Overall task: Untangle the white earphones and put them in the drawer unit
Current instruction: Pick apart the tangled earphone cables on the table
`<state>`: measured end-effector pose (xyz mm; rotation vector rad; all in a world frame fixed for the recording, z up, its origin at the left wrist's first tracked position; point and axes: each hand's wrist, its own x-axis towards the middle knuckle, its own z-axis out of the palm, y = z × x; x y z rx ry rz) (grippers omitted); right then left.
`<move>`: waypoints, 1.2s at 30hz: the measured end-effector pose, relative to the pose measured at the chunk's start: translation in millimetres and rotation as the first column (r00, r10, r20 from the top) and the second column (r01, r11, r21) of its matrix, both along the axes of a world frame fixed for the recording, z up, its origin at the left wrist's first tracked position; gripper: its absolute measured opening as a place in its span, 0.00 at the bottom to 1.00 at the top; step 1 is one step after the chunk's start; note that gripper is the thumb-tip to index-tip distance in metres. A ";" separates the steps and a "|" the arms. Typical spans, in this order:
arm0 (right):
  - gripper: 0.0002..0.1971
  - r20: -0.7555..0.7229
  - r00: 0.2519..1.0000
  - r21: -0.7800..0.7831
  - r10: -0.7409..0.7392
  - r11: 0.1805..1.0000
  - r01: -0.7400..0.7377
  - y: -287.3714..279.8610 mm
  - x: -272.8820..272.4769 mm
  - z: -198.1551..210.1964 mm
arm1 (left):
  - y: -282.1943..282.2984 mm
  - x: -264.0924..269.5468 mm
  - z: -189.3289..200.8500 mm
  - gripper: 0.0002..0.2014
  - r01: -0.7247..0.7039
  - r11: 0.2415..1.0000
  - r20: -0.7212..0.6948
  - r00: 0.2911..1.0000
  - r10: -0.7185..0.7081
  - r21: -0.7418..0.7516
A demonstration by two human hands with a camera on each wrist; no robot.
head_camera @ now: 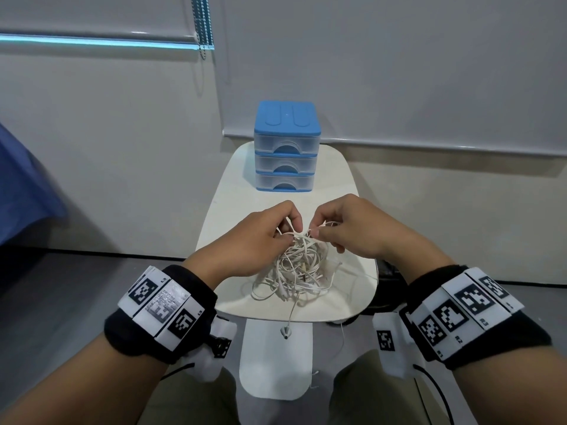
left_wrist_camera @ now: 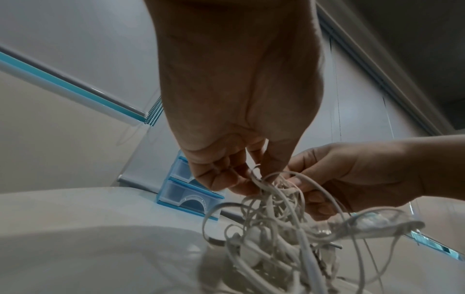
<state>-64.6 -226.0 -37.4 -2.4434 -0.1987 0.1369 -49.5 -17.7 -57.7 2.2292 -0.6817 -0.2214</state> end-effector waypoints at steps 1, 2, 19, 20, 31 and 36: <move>0.06 -0.009 1.000 0.007 0.001 1.000 -0.001 -0.7 0.5 -0.6 | 0.1 0.2 0.1 0.11 -0.006 1.000 0.003 1.000 0.006 0.008; 0.06 -0.020 1.000 0.004 0.001 1.000 0.000 -1.8 0.6 -0.6 | 0.4 0.6 0.3 0.11 -0.013 1.000 0.011 1.000 0.013 0.018; 0.06 0.008 0.993 -0.272 0.117 0.956 -0.110 -4.3 -7.3 12.5 | -7.9 8.1 6.8 0.16 -0.036 0.989 0.044 0.999 0.030 0.140; 0.06 0.008 0.993 -0.268 0.117 0.957 -0.111 -4.3 -6.9 11.9 | -8.6 8.4 7.2 0.14 -0.018 0.988 0.058 0.998 0.009 0.156; 0.11 0.018 0.997 -0.228 0.075 0.971 -0.069 -4.4 -5.9 -2.6 | -9.2 7.2 4.2 0.10 -0.009 0.987 0.055 0.998 0.000 0.163; 0.07 0.049 0.997 -0.196 0.055 0.980 -0.045 -6.0 -6.3 -1.3 | -9.9 9.5 2.0 0.06 -0.045 0.984 0.099 0.995 0.029 0.171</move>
